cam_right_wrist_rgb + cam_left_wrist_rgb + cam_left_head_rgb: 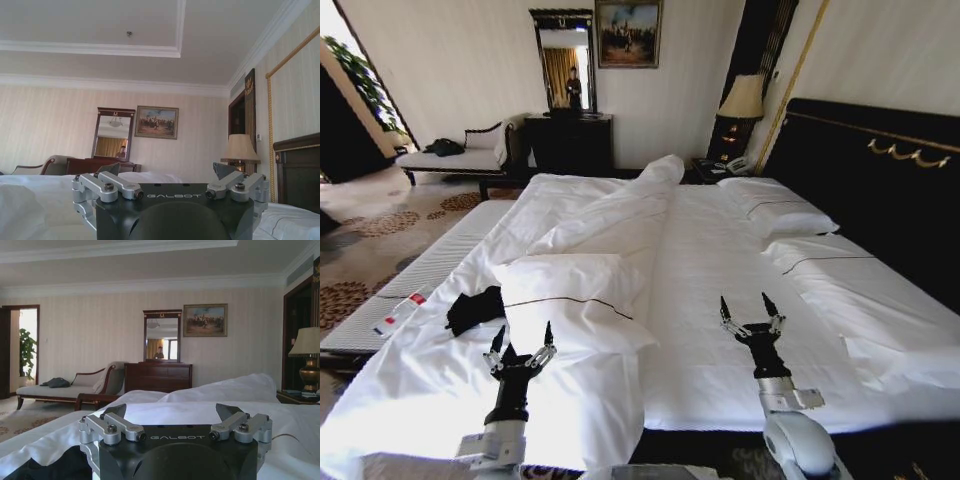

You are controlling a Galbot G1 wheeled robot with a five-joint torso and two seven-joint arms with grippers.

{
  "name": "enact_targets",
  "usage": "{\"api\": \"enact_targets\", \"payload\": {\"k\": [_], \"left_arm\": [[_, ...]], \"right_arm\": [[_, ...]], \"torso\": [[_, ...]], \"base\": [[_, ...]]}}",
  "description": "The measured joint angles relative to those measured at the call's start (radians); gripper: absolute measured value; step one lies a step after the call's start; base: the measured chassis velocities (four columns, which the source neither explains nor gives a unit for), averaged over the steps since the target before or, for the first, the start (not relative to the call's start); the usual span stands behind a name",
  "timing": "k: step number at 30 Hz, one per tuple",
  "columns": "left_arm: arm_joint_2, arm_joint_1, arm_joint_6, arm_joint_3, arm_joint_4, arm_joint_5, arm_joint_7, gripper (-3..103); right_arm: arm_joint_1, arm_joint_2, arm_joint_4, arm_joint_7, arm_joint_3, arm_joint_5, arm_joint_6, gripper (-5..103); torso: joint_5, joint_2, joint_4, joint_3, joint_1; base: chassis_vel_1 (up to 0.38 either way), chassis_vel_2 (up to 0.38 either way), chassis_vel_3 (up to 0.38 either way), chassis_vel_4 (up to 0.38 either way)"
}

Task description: Fold the clothes on the bed.

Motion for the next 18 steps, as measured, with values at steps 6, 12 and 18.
{"api": "enact_targets", "payload": {"k": [6, 12, 18], "left_arm": [[-0.002, 0.001, 0.000, -0.013, -0.011, -0.003, 0.000, 100], [0.000, 0.017, 0.010, -0.075, -0.038, -0.017, -0.017, 100], [-0.008, 0.045, 0.016, -0.167, -0.078, -0.041, -0.022, 100]], "right_arm": [[0.034, -0.039, -0.014, 0.014, -0.025, 0.079, 0.005, 100], [0.182, -0.202, 0.008, 0.034, -0.141, 0.532, -0.055, 100], [0.352, -0.270, 0.018, 0.072, -0.254, 0.916, -0.185, 100]], "torso": [[0.0010, 0.001, -0.0009, -0.001, -0.002], [0.0007, 0.001, 0.0003, -0.001, -0.002], [0.0002, 0.000, -0.0001, 0.000, -0.001]], "base": [[0.001, -0.003, 0.003, -0.005], [-0.001, -0.037, -0.007, 0.021], [0.000, 0.000, 0.000, 0.000]]}}
